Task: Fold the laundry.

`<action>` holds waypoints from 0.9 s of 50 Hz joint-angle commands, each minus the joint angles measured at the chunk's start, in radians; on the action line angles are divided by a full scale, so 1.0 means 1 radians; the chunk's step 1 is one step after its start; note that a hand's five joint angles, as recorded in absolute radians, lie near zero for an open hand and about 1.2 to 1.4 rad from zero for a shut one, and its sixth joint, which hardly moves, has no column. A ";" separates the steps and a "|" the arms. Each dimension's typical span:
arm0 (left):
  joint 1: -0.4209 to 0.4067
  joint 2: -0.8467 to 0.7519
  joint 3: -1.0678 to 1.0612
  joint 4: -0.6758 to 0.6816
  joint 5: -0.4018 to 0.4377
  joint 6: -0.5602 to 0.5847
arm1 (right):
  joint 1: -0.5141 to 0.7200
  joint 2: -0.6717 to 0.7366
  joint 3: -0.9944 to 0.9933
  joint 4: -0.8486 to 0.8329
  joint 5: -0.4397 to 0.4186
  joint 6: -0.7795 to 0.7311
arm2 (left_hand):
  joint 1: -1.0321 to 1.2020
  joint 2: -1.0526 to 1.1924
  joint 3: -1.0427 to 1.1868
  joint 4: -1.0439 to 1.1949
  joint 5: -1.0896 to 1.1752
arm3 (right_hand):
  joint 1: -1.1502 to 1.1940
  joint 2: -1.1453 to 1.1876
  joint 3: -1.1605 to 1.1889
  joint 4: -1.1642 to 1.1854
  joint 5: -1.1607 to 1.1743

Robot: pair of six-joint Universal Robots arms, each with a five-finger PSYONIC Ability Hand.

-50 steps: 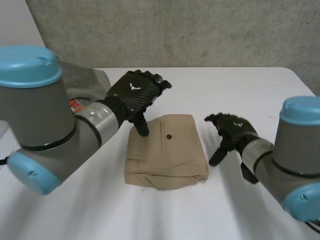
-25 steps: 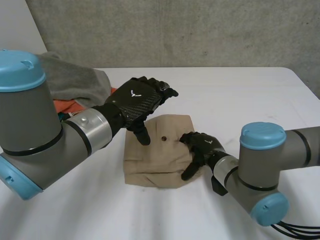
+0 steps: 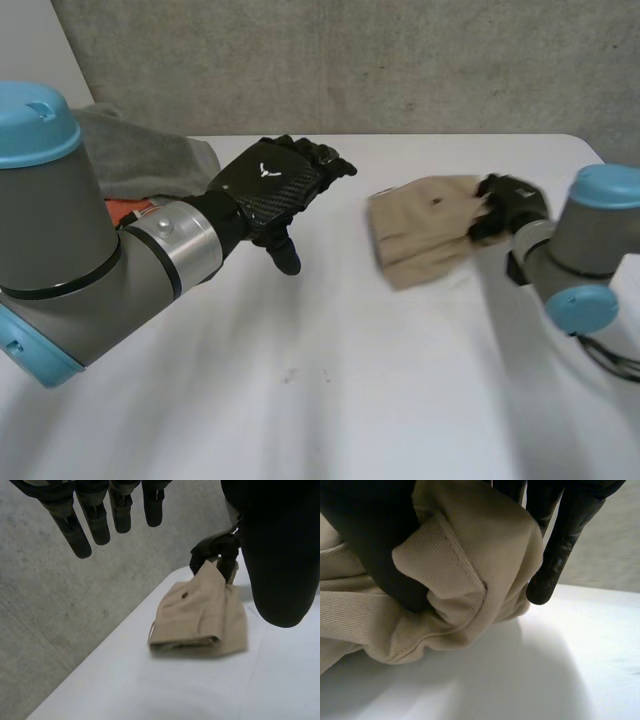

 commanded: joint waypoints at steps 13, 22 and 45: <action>-0.082 -0.032 0.119 0.041 0.024 -0.127 | -0.350 0.472 -0.865 0.265 0.037 -0.269 | 0.010 -0.010 -0.020 -0.010 -0.023 | 0.595 0.250 0.331 0.206 0.362; -0.105 -0.033 0.105 0.041 0.071 -0.128 | -0.361 0.476 -0.883 0.266 -0.002 -0.338 | 0.013 -0.007 -0.017 -0.007 -0.020 | 0.595 0.250 0.331 0.206 0.362; -0.104 -0.012 0.095 0.038 0.058 -0.128 | -0.335 0.248 -0.505 -0.106 0.126 -0.703 | 0.013 -0.007 -0.017 -0.007 -0.020 | -0.627 -0.972 -0.891 -1.015 -0.860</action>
